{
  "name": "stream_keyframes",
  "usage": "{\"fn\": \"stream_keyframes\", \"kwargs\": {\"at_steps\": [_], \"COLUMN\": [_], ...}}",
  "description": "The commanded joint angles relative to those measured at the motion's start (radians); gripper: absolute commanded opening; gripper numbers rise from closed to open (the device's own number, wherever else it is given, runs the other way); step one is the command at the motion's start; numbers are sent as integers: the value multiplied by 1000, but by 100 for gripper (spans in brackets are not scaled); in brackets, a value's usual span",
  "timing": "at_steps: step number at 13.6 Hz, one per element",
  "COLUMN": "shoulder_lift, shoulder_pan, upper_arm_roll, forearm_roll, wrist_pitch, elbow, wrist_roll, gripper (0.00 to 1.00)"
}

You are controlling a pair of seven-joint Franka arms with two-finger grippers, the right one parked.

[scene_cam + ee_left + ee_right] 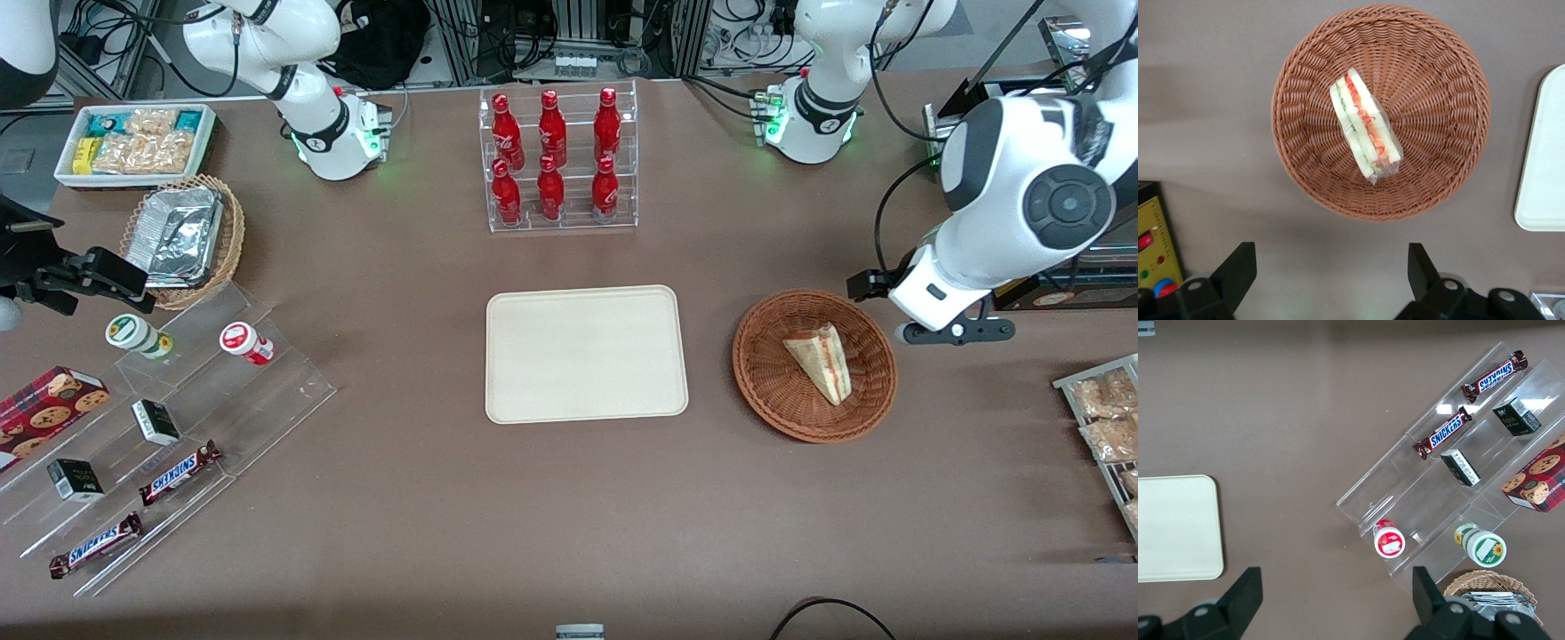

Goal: Place sandwich from basket to tray
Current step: 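Move the open left gripper over the sandwich in the wicker basket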

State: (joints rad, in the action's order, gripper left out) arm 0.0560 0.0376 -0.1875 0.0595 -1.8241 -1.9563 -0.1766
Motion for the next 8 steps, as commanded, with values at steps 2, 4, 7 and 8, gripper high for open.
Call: {"fn": "stream_keyframes", "kwargs": {"at_steps": [2, 4, 7, 8], "shoulder_lift": [-51, -58, -45, -38], "shoulder_pan": [4, 2, 1, -1], "upper_arm_roll": [-6, -7, -7, -9], "forearm_roll": [10, 10, 10, 10], "wrist_pitch": [-203, -318, -408, -409], "elbow": [-173, -249, -291, -291], "wrist_roll": [-65, -121, -240, -294], "gripper": [100, 100, 100, 100]}}
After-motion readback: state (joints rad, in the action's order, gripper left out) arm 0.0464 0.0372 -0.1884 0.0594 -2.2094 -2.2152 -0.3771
